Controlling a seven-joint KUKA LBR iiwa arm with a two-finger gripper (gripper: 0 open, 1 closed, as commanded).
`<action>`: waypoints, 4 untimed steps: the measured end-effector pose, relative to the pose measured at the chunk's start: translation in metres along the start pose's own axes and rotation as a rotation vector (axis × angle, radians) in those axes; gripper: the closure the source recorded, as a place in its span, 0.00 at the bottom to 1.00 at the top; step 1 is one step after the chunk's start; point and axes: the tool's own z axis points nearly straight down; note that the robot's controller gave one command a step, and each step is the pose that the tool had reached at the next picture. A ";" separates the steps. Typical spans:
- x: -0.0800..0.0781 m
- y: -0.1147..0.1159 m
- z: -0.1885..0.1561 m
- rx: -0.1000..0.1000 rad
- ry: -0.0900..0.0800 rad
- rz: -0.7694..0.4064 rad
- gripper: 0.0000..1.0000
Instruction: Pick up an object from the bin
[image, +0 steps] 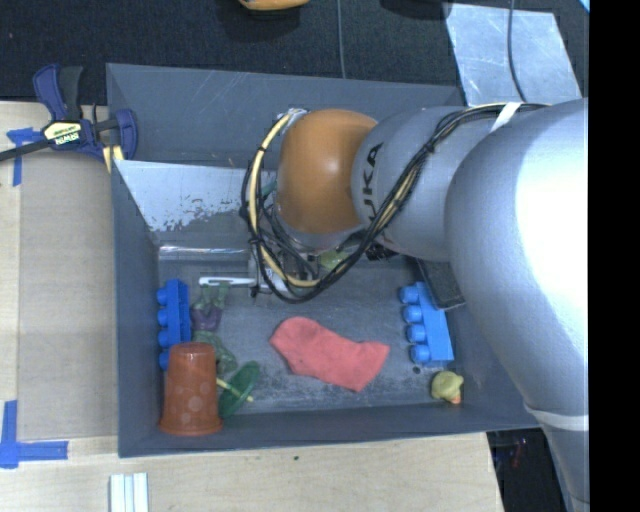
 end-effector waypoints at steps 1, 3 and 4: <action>-0.002 0.000 -0.028 -0.001 -0.004 0.001 1.00; -0.004 0.000 -0.105 -0.001 -0.004 0.002 1.00; -0.004 0.000 -0.132 -0.001 -0.002 0.003 1.00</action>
Offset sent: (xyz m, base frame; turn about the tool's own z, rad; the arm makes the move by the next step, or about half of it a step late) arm 0.0008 -0.0002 0.1497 0.0008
